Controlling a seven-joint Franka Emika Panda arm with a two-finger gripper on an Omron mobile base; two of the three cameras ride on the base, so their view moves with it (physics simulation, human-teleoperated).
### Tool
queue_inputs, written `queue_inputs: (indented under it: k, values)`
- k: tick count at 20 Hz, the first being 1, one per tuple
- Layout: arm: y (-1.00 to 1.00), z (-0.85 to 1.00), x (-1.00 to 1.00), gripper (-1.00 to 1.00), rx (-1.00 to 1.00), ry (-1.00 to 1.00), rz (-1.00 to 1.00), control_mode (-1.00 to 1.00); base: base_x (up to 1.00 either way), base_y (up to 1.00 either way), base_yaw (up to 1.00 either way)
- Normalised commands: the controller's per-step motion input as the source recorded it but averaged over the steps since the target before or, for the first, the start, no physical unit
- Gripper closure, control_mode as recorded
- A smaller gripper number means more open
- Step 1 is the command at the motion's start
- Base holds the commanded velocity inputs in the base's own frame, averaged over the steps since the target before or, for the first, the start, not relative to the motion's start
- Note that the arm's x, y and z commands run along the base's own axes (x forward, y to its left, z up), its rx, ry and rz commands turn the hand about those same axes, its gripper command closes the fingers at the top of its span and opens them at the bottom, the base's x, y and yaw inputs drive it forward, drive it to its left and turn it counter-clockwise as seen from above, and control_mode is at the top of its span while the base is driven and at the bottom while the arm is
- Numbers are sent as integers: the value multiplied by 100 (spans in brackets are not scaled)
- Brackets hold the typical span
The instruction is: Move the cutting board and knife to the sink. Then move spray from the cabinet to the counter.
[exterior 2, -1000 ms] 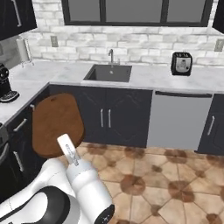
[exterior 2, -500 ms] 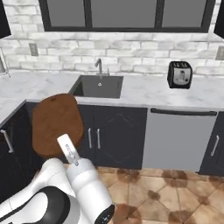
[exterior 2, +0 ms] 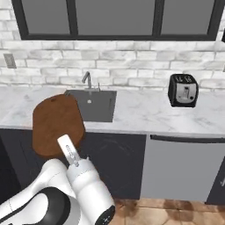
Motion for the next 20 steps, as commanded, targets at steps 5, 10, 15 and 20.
queue_inputs:
  k: [5, 10, 15, 20]
  values:
    - [0, 0, 0, 100, 0, 0, 0, 100, 100, 21, -4]
    - [0, 0, 0, 100, 0, 0, 0, 100, 70, 20, 9]
    - [0, 0, 0, 100, 0, 0, 0, 100, 72, 19, 19]
    - [0, 0, 0, 100, 0, 0, 0, 100, 68, 4, 32]
